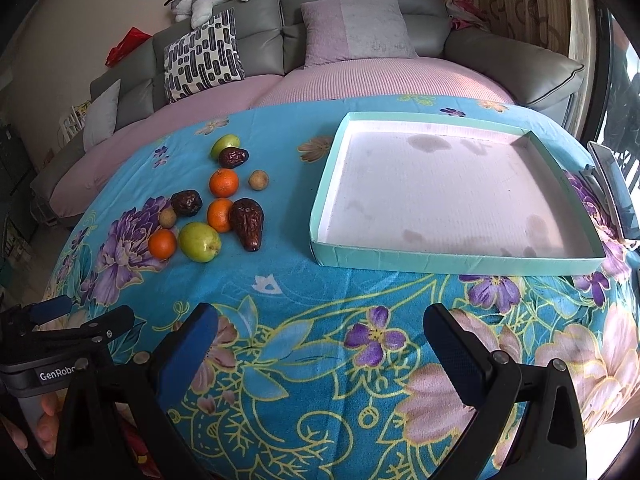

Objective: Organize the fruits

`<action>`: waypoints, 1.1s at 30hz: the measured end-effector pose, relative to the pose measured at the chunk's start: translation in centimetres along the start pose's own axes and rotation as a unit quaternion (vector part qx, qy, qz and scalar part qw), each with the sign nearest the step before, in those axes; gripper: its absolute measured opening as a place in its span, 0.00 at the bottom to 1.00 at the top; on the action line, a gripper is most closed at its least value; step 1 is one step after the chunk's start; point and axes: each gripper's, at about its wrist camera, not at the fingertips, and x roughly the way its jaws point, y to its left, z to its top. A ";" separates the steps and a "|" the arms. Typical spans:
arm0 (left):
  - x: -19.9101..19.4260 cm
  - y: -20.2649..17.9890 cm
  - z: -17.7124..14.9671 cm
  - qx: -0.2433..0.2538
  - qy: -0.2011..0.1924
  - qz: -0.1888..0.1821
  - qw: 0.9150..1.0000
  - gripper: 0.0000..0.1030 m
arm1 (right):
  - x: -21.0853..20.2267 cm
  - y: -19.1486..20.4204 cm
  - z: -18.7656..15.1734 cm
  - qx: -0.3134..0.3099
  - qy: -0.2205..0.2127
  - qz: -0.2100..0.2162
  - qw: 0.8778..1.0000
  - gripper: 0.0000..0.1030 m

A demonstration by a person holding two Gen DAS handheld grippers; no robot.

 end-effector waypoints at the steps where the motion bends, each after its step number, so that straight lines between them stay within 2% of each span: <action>1: 0.0 0.0 0.0 0.000 0.000 0.000 1.000 1.00 | 0.0 0.0 0.0 -0.001 -0.006 0.000 1.000 0.99; 10: 0.0 0.0 0.0 0.001 0.000 0.000 1.000 1.00 | 0.1 0.0 -0.1 0.002 -0.007 0.003 1.000 0.99; 13: 0.0 0.0 0.0 0.001 0.000 0.000 1.000 1.00 | 0.0 -0.1 -0.2 0.001 -0.030 0.008 1.000 0.99; 17: 0.0 0.0 0.0 0.001 0.000 0.000 1.000 1.00 | 0.0 -0.1 -0.2 0.007 -0.038 0.013 0.999 0.99; 33: 0.0 0.0 -0.1 0.007 -0.001 0.008 1.000 1.00 | -0.1 -0.2 -0.1 0.012 -0.036 0.015 0.999 0.99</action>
